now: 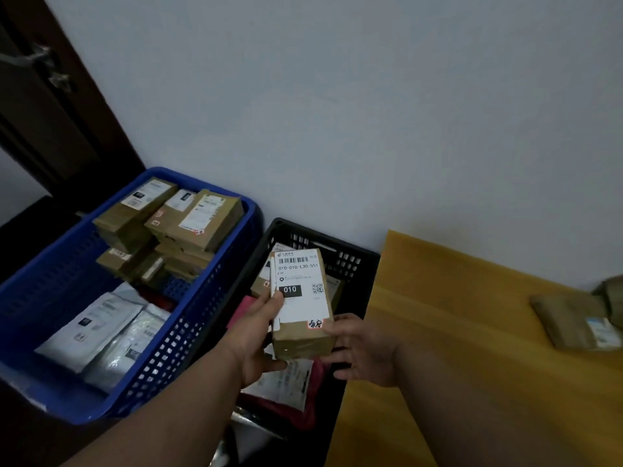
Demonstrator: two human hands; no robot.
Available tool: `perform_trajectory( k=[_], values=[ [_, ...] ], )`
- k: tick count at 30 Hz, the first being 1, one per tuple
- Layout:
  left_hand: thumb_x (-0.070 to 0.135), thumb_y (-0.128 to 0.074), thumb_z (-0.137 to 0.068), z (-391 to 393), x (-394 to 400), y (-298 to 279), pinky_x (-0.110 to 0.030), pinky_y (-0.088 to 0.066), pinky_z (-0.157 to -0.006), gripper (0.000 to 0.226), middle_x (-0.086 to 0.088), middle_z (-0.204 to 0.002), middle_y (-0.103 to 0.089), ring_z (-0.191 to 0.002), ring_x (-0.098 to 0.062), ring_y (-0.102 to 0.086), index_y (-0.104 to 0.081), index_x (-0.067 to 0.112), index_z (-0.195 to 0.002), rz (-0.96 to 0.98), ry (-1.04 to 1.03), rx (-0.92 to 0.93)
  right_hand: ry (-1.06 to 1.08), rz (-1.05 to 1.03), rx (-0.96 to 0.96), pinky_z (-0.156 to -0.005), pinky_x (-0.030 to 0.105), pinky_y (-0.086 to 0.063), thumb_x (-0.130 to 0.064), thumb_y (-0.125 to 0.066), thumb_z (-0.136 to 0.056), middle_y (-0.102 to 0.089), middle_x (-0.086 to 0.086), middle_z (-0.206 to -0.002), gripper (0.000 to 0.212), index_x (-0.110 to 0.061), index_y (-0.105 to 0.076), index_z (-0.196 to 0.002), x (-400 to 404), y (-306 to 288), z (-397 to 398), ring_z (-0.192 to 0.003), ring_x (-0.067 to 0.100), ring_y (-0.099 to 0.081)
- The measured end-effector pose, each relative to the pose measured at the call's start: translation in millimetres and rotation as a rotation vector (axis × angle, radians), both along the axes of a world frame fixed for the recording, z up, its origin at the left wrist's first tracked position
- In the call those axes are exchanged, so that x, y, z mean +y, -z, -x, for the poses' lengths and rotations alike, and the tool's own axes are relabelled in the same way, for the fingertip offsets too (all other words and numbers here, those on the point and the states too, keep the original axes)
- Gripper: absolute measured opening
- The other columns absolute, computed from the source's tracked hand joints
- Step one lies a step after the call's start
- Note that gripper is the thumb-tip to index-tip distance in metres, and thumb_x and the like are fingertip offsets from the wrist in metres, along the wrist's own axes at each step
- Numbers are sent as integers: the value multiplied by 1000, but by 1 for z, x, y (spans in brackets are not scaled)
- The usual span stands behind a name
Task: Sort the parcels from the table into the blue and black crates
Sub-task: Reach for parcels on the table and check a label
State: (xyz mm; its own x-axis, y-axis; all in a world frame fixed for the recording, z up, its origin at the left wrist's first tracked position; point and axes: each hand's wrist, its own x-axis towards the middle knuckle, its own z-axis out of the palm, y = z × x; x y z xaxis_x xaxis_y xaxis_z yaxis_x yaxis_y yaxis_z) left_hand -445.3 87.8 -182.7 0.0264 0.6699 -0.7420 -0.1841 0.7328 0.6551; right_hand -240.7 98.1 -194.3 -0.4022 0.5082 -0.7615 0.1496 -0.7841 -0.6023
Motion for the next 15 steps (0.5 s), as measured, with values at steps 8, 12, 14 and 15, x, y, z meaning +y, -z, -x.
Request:
perform_trajectory(
  k=[8, 12, 14, 15],
  values=[
    [48, -53, -95, 54, 55, 38, -40, -52, -68, 31, -5, -108, -71, -98, -31, -65, -57, 30, -120, 137, 128, 30, 205, 88, -63, -85, 40, -47, -43, -79, -58, -63, 6, -120, 71, -25, -52, -121, 13, 26, 70, -105, 25, -60],
    [39, -54, -96, 96, 79, 53, -48, -52, -76, 31, -11, -113, -67, -103, -36, -62, -54, 25, -122, 180, 180, 78, 308, 132, -47, -81, 37, -46, -42, -77, -60, -64, 5, -115, 63, -26, -59, -118, 19, 41, 118, -99, 23, -61],
    [35, -54, -96, 111, 88, 62, -48, -53, -75, 27, -12, -111, -69, -101, -35, -64, -55, 23, -120, 210, 212, 83, 352, 158, -42, -82, 36, -46, -39, -77, -69, -64, 7, -120, 50, -27, -61, -115, 18, 51, 135, -104, 25, -60],
    [34, -53, -97, 115, 91, 66, -48, -54, -74, 26, -11, -110, -70, -100, -35, -65, -57, 22, -119, 224, 233, 83, 377, 176, -42, -81, 36, -46, -37, -75, -75, -63, 8, -122, 44, -27, -61, -116, 18, 55, 140, -104, 26, -60]
  ],
)
